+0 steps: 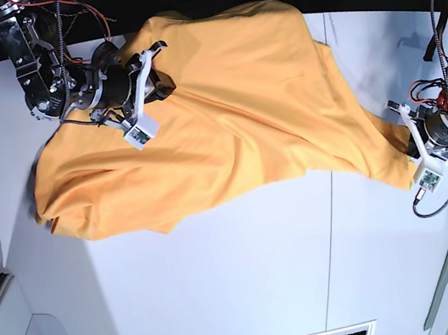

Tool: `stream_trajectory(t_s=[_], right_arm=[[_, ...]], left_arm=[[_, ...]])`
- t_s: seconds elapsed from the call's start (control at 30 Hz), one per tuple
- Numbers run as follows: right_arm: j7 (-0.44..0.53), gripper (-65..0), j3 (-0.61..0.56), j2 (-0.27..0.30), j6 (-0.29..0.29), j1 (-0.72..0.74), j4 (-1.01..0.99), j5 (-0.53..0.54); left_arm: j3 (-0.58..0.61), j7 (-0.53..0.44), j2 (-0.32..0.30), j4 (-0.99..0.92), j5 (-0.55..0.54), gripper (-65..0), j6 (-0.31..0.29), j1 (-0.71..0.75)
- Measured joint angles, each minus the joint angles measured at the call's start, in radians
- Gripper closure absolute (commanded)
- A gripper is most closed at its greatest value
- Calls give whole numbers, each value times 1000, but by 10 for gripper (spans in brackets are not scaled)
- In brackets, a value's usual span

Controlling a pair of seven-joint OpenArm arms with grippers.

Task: Layout the t-shirt on the table in an organized manner, then fold the t-shirt properly
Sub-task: 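Lift the shirt with the right gripper and drag it away from the left gripper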

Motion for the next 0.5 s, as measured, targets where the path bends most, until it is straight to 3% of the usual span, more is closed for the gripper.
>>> stream_trajectory(t_s=[0.3,0.43,0.5], right_arm=[[26,-20,26,82,-3,0,2,7],[25,-49,88,91,-11,0,2,3],[21,-121,114,91,-14,0,2,19]], left_arm=[[0,-148,-120,0,95,0,0,-40],[0,-156,-153,0,84,0,-29,-41],[0,-144,-155,0,62,-112,-71,-40]])
